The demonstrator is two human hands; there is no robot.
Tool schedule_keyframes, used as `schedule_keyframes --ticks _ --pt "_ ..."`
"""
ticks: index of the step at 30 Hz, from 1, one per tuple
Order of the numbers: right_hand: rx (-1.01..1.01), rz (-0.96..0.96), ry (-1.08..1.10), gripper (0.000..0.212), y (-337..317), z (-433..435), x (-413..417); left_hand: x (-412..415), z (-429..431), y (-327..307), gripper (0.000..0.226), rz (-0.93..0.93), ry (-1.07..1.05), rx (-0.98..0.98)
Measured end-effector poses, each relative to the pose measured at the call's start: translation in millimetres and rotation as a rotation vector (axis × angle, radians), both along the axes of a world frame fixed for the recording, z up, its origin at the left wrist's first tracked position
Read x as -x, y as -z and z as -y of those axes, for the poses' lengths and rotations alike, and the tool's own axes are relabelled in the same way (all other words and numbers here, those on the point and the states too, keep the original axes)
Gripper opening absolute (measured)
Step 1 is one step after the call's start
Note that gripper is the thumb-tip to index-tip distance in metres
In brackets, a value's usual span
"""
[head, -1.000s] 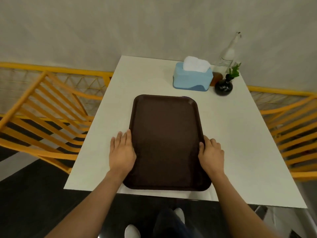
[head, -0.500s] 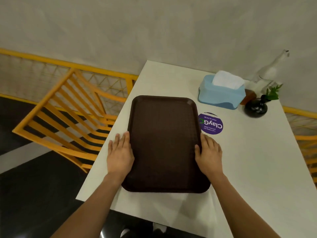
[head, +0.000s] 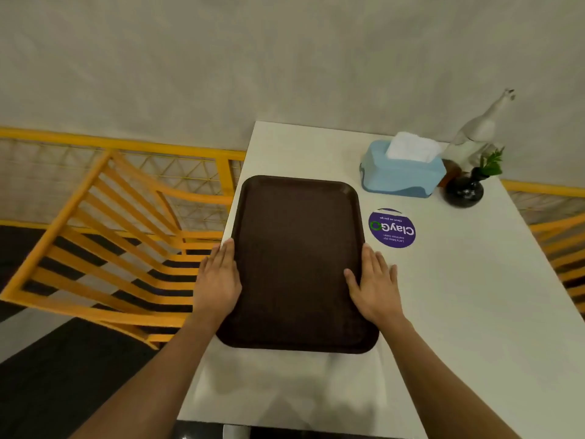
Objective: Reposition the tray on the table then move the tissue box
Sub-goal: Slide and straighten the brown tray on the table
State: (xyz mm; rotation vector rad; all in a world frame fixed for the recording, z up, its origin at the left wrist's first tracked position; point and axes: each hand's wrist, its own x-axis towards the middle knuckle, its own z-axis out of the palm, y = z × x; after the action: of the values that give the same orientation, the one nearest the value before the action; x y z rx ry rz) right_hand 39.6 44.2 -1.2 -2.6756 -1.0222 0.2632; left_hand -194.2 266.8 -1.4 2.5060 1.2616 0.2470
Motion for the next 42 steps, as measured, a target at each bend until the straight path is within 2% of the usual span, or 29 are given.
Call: schedule_keyframes --ticks 7,16,24,42 --pt "0.043 -0.033 0.060 0.077 3 10 6 4 -2 -3 0.054 0.093 0.045 -0.015" --pt "0.034 -0.054 0.110 0.078 3 31 24 11 7 2 0.054 0.104 0.122 -0.014" --pt "0.029 -0.029 0.085 0.077 6 46 31 22 26 8 0.054 0.130 0.057 0.048" --pt "-0.014 -0.049 0.063 0.076 -5 19 16 8 6 1 0.054 0.215 0.019 0.143"
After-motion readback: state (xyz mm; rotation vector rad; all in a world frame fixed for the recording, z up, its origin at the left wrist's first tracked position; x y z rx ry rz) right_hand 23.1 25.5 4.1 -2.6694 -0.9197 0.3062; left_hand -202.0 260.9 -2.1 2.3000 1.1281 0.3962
